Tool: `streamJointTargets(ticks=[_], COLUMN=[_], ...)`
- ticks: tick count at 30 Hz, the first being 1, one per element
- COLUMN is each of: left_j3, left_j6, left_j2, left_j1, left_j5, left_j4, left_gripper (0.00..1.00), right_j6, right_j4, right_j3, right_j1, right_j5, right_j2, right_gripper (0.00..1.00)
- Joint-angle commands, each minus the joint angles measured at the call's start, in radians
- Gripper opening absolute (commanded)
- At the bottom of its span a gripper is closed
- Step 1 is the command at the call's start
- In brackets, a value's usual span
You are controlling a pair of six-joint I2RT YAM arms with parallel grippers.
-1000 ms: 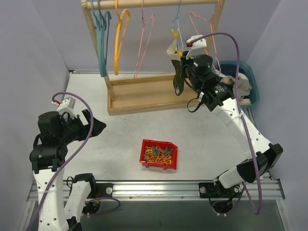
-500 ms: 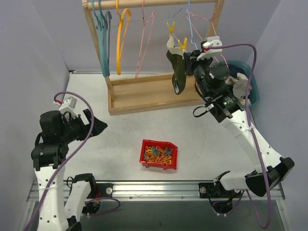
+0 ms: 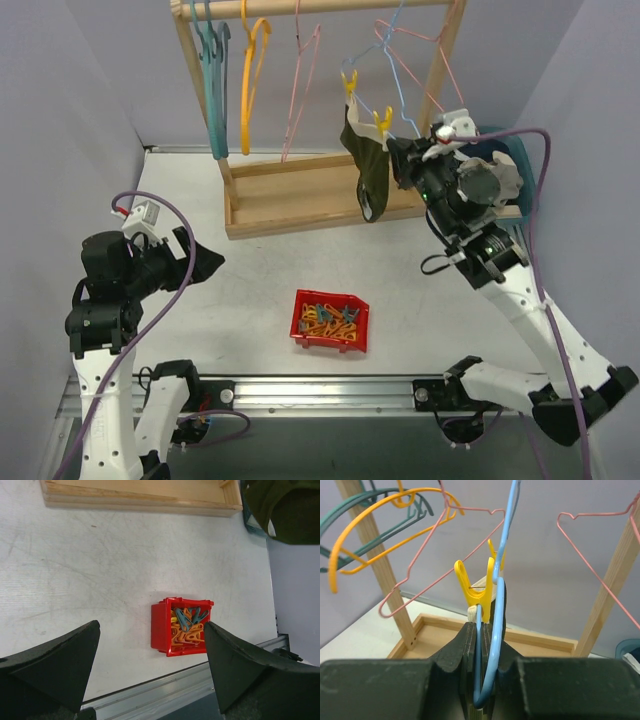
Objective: Remove the underwear clipped to the hanger
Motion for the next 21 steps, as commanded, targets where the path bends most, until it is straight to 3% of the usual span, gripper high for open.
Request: streamJointTargets(ticks=[1, 10, 15, 17, 21], left_j3=[-0.010, 0.016, 0.001, -0.031, -0.166], left_j6=[-0.010, -0.035, -0.099, -0.157, -0.469], left_j2=[-0.011, 0.010, 0.026, 0.027, 0.000], left_j1=[-0.003, -0.008, -0.037, -0.061, -0.138], left_j5=[0.068, 0.164, 0.365, 0.442, 0.571], left_j4=[0.097, 0.175, 0.296, 0.430, 0.909], left_gripper=[0.94, 0.94, 0.94, 0.94, 0.94], right_j6=[0.002, 0.026, 0.069, 0.117, 0.177], right_j4=[0.059, -0.010, -0.176, -0.234, -0.317], right_j3=[-0.043, -0.170, -0.189, -0.257, -0.362], right_j1=[0.015, 0.018, 0.018, 0.018, 0.018], right_j5=[-0.077, -0.118, -0.187, -0.198, -0.224], right_j2=[-0.163, -0.371, -0.453, -0.530, -0.660], right_gripper=[0.00, 0.00, 0.00, 0.00, 0.00])
